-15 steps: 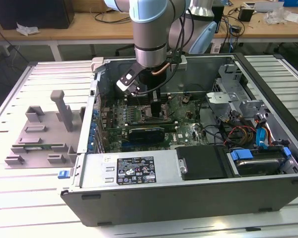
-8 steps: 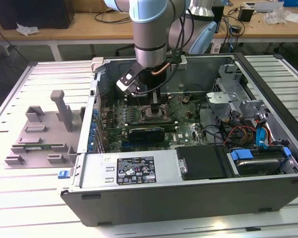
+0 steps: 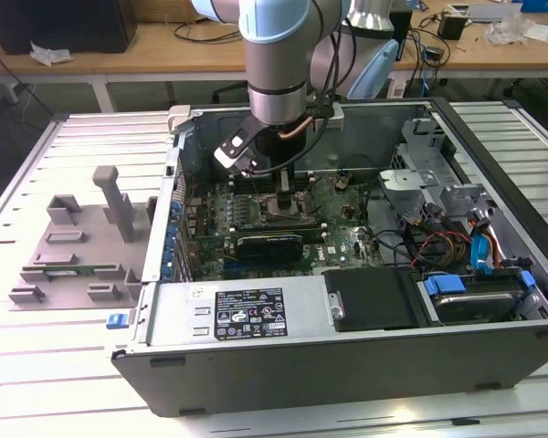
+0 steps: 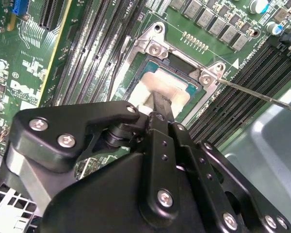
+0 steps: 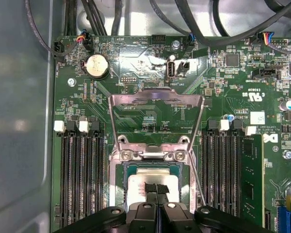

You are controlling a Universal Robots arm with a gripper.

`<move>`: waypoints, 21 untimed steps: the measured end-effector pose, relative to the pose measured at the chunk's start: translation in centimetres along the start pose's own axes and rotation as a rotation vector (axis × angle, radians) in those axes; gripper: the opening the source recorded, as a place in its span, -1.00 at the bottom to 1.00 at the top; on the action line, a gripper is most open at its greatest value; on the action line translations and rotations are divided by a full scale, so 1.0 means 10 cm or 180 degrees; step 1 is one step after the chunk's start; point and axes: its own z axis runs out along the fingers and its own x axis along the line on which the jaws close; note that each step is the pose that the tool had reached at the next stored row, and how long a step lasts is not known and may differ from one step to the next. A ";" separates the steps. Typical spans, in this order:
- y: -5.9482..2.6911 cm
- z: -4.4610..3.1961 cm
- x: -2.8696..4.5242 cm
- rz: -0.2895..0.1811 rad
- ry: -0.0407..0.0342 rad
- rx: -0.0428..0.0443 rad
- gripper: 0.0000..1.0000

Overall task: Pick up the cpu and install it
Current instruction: 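Place the cpu into insertion slot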

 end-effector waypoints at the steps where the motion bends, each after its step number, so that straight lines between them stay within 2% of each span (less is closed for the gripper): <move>1: 0.000 0.001 0.000 0.0000 0.0000 0.0001 -0.79; 4: -0.001 0.018 0.000 0.0000 0.0009 0.0000 -0.79; 14: -0.003 0.044 -0.001 0.0001 0.0012 0.0001 -0.79; 21: 0.000 0.031 0.003 0.0001 0.0019 -0.0003 -0.79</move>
